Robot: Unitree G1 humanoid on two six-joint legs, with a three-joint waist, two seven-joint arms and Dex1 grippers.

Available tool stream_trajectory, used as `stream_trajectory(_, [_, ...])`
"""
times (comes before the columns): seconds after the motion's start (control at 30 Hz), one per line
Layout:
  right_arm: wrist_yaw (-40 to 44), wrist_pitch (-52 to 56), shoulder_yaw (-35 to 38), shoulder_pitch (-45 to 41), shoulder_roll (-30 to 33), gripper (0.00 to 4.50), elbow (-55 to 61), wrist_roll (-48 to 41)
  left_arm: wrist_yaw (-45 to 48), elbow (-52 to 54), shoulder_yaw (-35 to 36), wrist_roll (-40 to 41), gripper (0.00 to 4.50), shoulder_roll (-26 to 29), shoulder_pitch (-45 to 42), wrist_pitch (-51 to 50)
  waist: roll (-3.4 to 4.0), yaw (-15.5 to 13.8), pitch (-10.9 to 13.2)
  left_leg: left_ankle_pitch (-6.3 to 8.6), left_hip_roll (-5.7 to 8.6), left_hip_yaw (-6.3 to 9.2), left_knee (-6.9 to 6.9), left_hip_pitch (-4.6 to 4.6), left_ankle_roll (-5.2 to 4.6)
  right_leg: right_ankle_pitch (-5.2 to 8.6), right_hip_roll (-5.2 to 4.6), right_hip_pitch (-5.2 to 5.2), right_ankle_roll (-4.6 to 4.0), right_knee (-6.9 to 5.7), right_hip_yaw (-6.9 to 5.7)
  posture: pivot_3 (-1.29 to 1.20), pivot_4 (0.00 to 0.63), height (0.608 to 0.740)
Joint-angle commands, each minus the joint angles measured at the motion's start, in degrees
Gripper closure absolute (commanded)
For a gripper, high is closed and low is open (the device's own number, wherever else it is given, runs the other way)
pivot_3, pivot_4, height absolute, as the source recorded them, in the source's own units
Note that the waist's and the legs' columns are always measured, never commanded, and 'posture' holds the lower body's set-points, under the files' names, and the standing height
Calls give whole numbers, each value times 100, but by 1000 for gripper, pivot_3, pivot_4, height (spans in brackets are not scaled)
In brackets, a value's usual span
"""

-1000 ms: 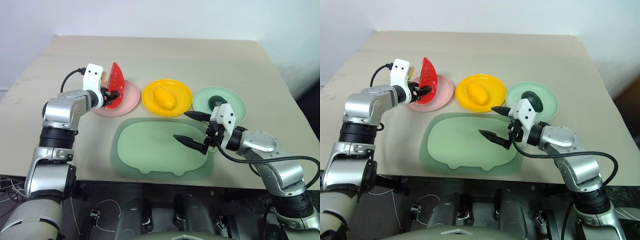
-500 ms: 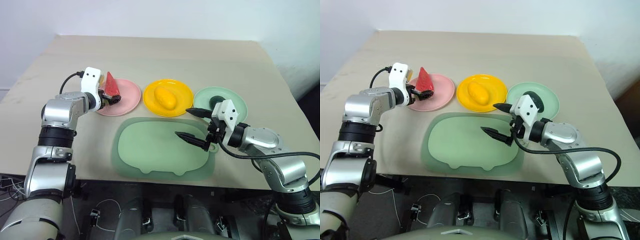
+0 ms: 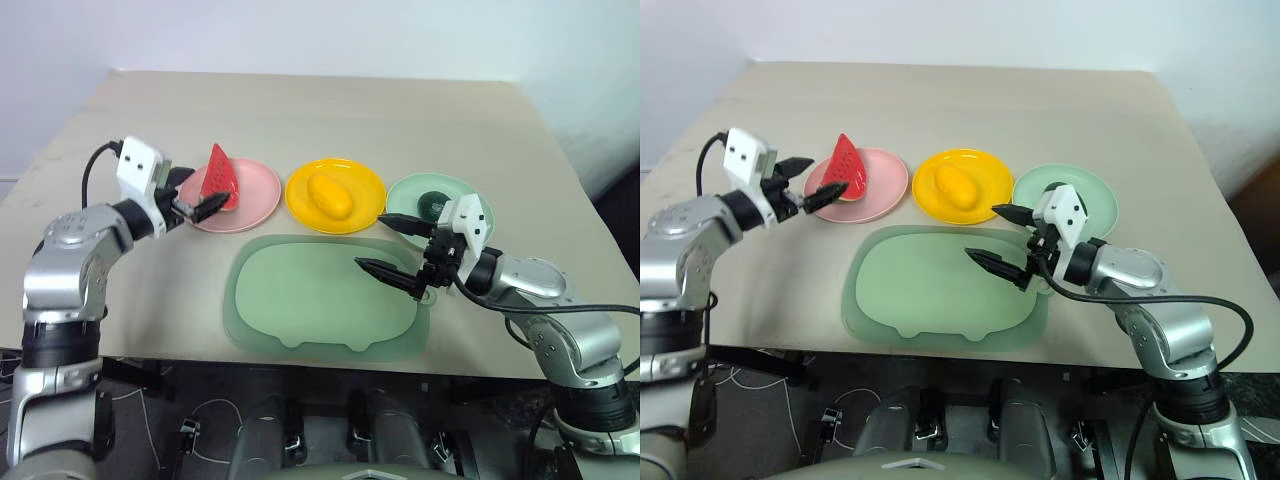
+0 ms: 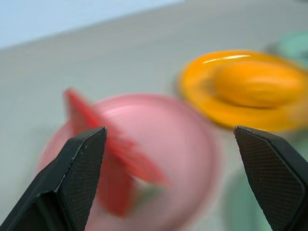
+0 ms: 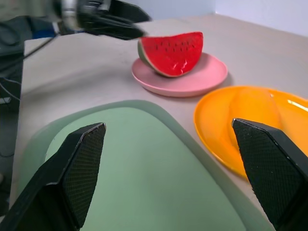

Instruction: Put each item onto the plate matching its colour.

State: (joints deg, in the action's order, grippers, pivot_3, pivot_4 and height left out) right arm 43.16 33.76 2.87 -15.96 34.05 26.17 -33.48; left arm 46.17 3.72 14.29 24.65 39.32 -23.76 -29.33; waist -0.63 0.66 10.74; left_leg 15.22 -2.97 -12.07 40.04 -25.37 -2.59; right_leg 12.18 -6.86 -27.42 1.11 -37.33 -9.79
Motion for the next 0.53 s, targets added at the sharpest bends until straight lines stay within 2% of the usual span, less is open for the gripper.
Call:
stream_trajectory(0.03, [30, -110, 248, 15, -6, 0, 79, -171, 413, 599, 500, 474, 63, 132, 478, 257, 0, 1, -1, 0, 0, 1, 1, 0, 1, 1, 0, 1, -1, 1, 0, 0, 150, 696])
stream_trajectory(0.13, [126, -241, 278, 56, 27, 0, -1, -135, 610, 874, 729, 798, 63, 58, 953, 335, 0, -4, -1, 1, 0, 1, 1, 2, 0, 3, -1, 5, -5, 6, 0, 0, 150, 696])
stream_trajectory(0.3, [257, -282, 302, 124, 88, 0, -47, -156, 1038, 1095, 580, 638, 63, -5, 1702, 1079, 0, -1, -1, 3, 1, 1, 1, 1, -4, 6, -2, 6, -10, 13, 0, 0, 150, 696])
stream_trajectory(0.53, [211, -302, 313, 117, 73, 0, -166, -60, 1023, 1070, 446, 512, 63, -215, 2078, 1663, 0, -6, -1, 5, 1, 1, -1, 1, -6, 11, -3, 5, -21, 17, 0, 0, 150, 696])
